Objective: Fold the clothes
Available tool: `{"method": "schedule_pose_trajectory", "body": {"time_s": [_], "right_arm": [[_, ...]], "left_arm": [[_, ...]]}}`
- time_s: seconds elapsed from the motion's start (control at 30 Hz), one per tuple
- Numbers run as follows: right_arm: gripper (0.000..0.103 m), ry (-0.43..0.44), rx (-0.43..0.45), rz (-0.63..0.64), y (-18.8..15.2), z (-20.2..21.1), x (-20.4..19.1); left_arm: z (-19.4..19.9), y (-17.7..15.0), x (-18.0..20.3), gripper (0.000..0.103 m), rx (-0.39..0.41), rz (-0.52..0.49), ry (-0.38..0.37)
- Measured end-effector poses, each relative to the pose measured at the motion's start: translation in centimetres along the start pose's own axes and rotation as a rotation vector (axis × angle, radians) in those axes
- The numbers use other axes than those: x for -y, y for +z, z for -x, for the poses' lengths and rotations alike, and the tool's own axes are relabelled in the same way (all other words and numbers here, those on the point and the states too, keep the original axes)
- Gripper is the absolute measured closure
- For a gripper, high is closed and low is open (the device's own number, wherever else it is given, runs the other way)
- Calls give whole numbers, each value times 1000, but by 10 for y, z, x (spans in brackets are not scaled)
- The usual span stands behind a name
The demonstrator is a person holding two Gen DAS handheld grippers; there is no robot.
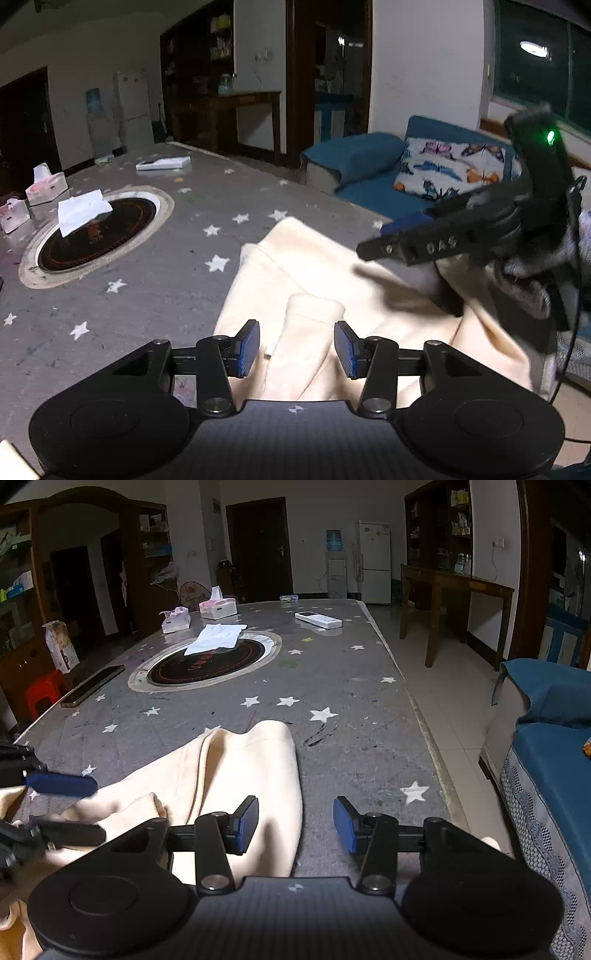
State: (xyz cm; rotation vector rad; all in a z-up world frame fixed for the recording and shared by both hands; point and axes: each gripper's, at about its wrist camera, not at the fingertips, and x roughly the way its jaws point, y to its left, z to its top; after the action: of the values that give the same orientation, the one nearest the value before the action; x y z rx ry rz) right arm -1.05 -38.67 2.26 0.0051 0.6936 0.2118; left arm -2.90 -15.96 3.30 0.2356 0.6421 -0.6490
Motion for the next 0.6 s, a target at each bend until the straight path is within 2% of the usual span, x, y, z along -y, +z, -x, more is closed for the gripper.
{"method": "schedule_pose_trajectory", "body": {"time_s": [0.07,0.17,0.2,0.23,0.27,0.33,0.47,0.6], "right_arm": [[58,-1,-3,1,2,-1,1],[58,3,-4,-10,6,-3,4],[58,5,-4,-15,8,-4,5],[58,6,-4,-21,10,-5,7],[58,7,-5,-27,11,-5,8],[58,9,-10,-36,15,-8,11],[58,21,-30,-56,23,-19,16],[58,53,-42,-83,32,-30,19]], "left_arm": [[-8,-1,-3,56,-26,29,11],[-16,-1,-15,58,-43,110,-28],[-17,-1,-17,68,-40,123,-51],[-17,-1,-16,87,-40,123,-65],[-19,-1,-14,93,-45,113,-65],[-17,-3,-13,95,-33,106,-53],[-1,6,-38,96,45,161,62],[16,15,-84,97,89,269,239]]}}
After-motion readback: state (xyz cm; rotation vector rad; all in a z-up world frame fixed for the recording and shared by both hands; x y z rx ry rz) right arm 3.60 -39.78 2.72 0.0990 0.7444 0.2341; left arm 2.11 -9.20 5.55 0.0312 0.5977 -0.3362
